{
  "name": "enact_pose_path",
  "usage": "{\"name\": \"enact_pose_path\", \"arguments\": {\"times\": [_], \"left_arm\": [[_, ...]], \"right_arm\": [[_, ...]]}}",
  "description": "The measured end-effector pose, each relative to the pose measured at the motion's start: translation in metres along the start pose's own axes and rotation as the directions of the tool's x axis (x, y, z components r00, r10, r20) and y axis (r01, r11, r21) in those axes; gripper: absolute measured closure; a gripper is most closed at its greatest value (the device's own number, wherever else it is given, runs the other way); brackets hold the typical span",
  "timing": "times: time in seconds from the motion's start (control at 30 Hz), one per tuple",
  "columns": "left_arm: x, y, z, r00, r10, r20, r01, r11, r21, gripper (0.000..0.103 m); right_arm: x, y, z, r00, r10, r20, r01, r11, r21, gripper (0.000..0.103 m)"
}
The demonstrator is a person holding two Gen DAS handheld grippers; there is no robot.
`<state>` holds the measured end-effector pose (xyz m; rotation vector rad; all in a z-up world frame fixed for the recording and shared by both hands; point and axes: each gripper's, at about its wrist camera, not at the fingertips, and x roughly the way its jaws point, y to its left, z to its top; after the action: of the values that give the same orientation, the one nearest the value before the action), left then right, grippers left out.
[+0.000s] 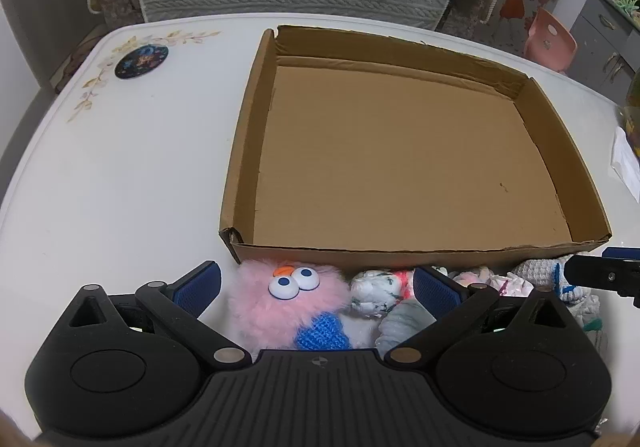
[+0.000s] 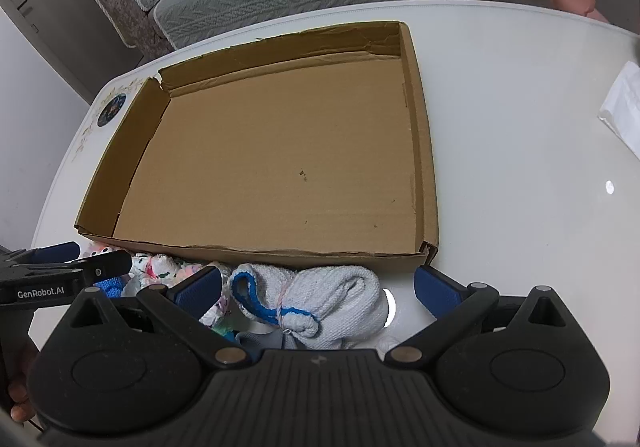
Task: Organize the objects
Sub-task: 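Move the left gripper to the pink plush while the right gripper approaches the white sock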
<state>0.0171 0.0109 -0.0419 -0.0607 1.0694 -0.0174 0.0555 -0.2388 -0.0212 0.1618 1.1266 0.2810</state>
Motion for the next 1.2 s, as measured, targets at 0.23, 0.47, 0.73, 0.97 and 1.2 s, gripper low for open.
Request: {"name": "enact_pose_path", "arguments": {"times": [0.23,0.47,0.73,0.97,1.2], "left_arm": [[0.001,-0.001,0.0,1.0,0.003,-0.001,-0.003,1.0,0.002,0.0],[0.002,0.0,0.0,1.0,0.003,-0.007,-0.003,1.0,0.002,0.0],[0.008,0.003,-0.002,1.0,0.011,-0.018,-0.011,1.0,0.004,0.0],[0.015,0.006,-0.004,0.999,0.016,-0.03,-0.016,1.0,0.003,0.0],[0.02,0.014,-0.006,0.999,-0.002,-0.039,0.001,1.0,-0.017,0.0]], "right_arm": [[0.0,0.002,0.0,1.0,-0.001,0.002,0.001,1.0,-0.002,0.001],[0.002,0.002,0.001,1.0,0.001,-0.001,-0.001,1.0,-0.003,0.001],[0.005,0.001,0.001,1.0,-0.003,-0.01,0.003,1.0,0.002,0.001],[0.012,0.0,0.0,1.0,-0.009,-0.023,0.01,1.0,0.014,0.001],[0.018,0.0,-0.003,0.999,0.011,-0.036,-0.01,1.0,0.028,0.001]]}}
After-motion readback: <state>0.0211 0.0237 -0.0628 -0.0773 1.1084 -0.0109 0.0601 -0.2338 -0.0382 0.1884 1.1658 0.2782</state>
